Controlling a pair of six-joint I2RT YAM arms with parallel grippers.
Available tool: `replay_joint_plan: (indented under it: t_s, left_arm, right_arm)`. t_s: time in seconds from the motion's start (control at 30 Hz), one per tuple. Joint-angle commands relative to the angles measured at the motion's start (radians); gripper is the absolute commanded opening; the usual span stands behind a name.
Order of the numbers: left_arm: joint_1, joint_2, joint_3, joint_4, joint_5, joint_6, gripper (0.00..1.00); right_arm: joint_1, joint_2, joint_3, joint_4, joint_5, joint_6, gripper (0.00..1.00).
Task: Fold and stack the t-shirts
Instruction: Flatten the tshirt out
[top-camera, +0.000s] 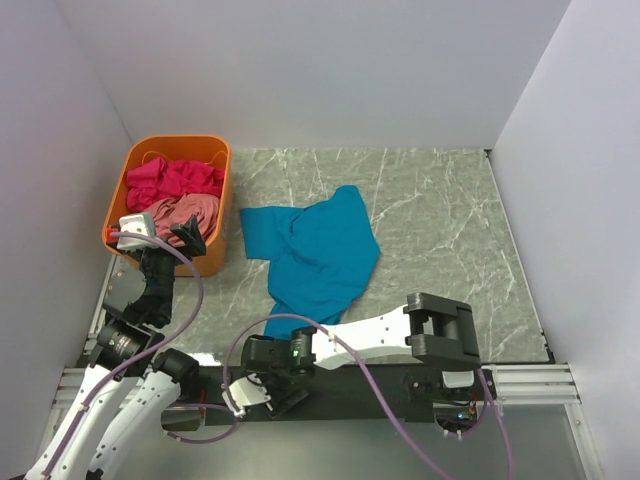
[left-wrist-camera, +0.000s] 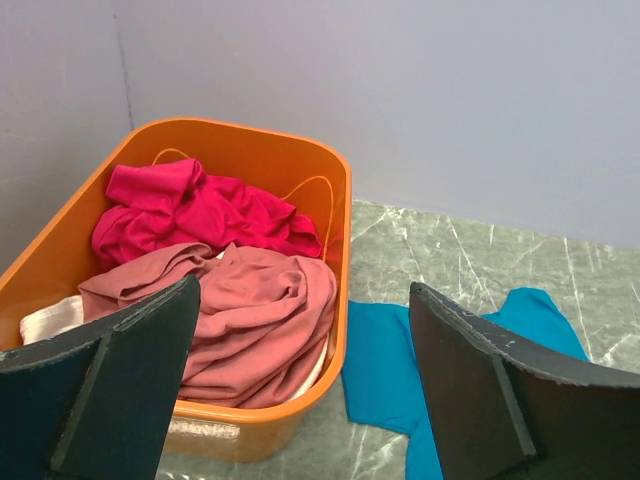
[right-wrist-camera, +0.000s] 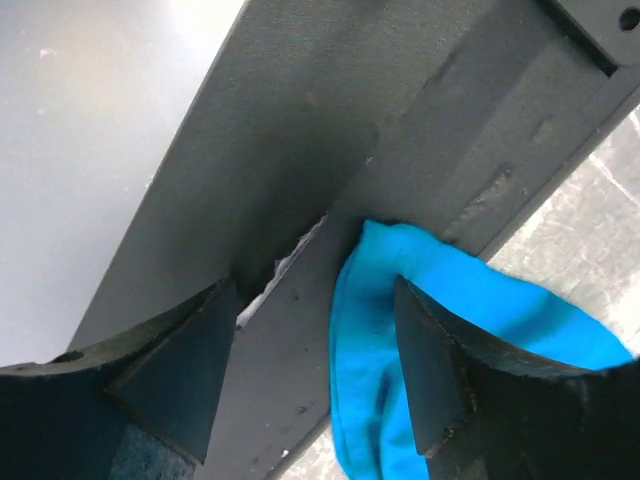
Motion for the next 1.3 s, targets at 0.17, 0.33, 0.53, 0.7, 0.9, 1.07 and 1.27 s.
replay_joint_plan:
  t_s: [0.17, 0.33, 0.53, 0.7, 0.9, 1.07, 1.27]
  left_arm:
    - [0.001, -0.01, 0.0, 0.032, -0.001, 0.005, 0.9]
    - [0.001, -0.013, -0.002, 0.034, -0.001, 0.005, 0.9]
    - [-0.001, -0.016, -0.003, 0.035, 0.002, 0.005, 0.9]
    - [-0.001, -0.016, -0.006, 0.035, 0.006, 0.005, 0.9]
    - [0.0, 0.002, -0.005, 0.035, 0.025, 0.006, 0.91]
    - [-0.001, 0.033, 0.0, 0.029, 0.051, 0.006, 0.91]
    - [0.001, 0.071, 0.004, 0.021, 0.114, 0.008, 0.91]
  right_arm:
    - [-0.002, 0.017, 0.044, 0.061, 0.106, 0.052, 0.68]
    - [-0.003, 0.044, 0.049, 0.056, 0.113, 0.052, 0.61]
    - [-0.008, 0.055, 0.052, 0.045, 0.114, 0.055, 0.49]
    - [-0.029, 0.014, 0.043, 0.041, 0.113, 0.053, 0.18]
    - [-0.089, -0.086, 0.024, 0.006, 0.07, 0.043, 0.02]
    - [-0.185, -0.191, 0.037, -0.117, -0.008, 0.006, 0.0]
    - [-0.408, -0.387, -0.058, -0.341, -0.205, -0.198, 0.0]
